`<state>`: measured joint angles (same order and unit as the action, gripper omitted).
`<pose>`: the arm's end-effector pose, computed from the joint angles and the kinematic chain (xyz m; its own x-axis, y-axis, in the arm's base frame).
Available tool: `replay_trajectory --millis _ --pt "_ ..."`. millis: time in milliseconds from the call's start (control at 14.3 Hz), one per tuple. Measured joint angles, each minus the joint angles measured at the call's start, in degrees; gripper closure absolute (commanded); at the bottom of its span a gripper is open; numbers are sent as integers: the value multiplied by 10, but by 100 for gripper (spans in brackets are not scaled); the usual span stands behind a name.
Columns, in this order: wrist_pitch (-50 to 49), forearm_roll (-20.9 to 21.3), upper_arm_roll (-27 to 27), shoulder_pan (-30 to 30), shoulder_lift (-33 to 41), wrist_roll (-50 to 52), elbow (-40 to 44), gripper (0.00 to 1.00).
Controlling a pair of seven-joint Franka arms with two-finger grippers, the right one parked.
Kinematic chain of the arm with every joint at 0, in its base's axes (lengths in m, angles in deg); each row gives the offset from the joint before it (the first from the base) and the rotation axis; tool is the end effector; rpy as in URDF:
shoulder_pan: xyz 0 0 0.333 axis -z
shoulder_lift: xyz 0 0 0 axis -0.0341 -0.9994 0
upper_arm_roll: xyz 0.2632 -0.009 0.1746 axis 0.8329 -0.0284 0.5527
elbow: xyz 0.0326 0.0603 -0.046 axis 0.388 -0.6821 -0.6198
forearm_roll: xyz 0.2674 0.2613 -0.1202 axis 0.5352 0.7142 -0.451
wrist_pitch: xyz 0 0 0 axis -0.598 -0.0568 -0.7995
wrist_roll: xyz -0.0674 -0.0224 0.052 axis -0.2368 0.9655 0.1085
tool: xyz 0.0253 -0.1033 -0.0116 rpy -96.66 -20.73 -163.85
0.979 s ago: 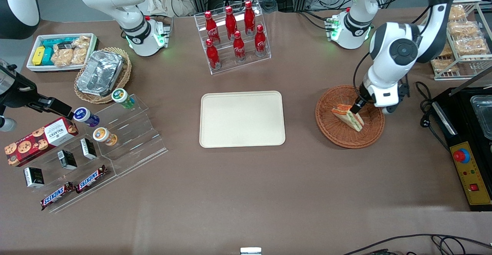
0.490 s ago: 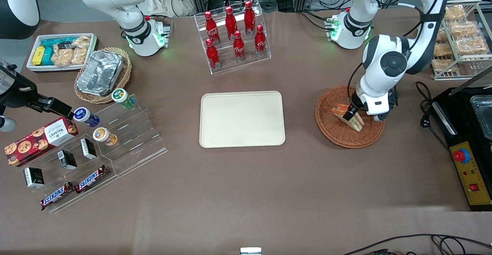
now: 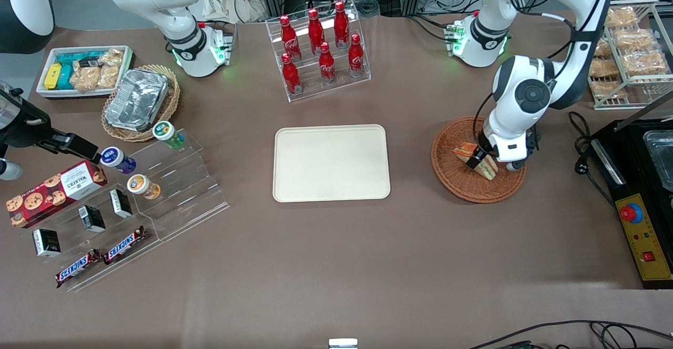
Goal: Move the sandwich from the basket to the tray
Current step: 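Close the left gripper on the wrapped sandwich and lift it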
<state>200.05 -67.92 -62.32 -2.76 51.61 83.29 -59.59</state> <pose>0.4685 -0.1133 0.2667 0.6338 0.7735 0.0022 0.7721 -0.6326 -0.0606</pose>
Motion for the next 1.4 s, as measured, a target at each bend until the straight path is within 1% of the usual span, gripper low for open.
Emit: replay_trajectory --millis 70,140,210,280,350,420,490,699,839,909,1049,1189,1399 --pt "7 1 2 0 -7 0 0 2" --pt "13 2 4 0 -12 0 0 17" --pt "17 3 5 0 -17 0 0 49" --pt "21 3 6 0 -19 0 0 68" --pt "24 4 7 0 -22 0 0 81" --pt "28 9 7 0 -25 0 0 98" --pt "33 17 7 0 -28 0 0 100" --pt "39 27 7 0 -30 0 3 100" --pt "33 31 7 -1 -17 0 9 100" --pt "9 32 7 -1 -2 -2 17 100" --pt "-90 32 4 0 39 -18 56 100" --pt "-215 31 -11 0 72 -44 124 100" --pt "-362 12 -43 4 90 -101 236 100"
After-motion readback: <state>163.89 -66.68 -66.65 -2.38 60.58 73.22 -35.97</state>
